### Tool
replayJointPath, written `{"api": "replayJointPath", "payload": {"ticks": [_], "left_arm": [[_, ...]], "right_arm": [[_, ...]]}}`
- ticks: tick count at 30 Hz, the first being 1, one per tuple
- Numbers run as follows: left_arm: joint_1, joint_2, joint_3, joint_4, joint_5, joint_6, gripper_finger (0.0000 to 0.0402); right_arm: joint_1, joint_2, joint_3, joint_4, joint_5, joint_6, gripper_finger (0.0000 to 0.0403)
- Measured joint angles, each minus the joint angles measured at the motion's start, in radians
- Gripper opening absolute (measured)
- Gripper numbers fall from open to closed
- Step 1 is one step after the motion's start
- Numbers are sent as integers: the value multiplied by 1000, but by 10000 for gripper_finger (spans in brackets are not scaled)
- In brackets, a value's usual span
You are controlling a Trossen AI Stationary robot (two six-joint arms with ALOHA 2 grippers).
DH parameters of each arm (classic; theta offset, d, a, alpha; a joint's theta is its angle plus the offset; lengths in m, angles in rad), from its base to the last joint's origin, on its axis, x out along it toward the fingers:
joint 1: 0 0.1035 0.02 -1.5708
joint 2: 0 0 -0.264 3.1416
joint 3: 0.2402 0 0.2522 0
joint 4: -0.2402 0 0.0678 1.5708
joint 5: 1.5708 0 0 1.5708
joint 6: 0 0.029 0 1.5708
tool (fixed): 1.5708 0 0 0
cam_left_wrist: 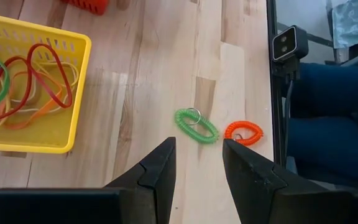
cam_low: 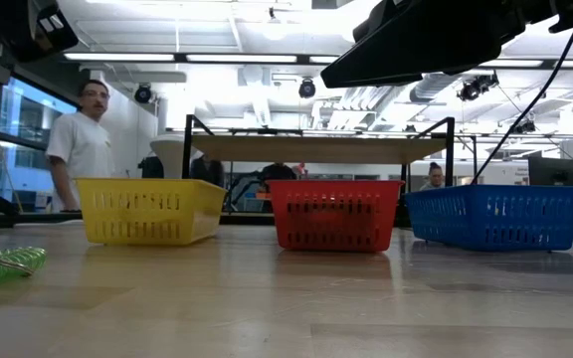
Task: Pick & Place Office Desk Supplies
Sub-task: Put the green spiral keychain into the blue bin
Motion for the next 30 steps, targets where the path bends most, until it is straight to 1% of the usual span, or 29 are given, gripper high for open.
{"api": "replayJointPath", "payload": {"ticks": [9,15,24,30], "left_arm": [[0,86,0,5,0,-4,128],[0,141,0,68,1,-5,128],[0,156,0,77,29,-1,128],[15,156,0,96,21,0,128]], "right_arm": [[0,0,0,0,0,0,91],[0,0,0,0,0,0,91],[0,0,0,0,0,0,91],[0,0,0,0,0,0,91]]}}
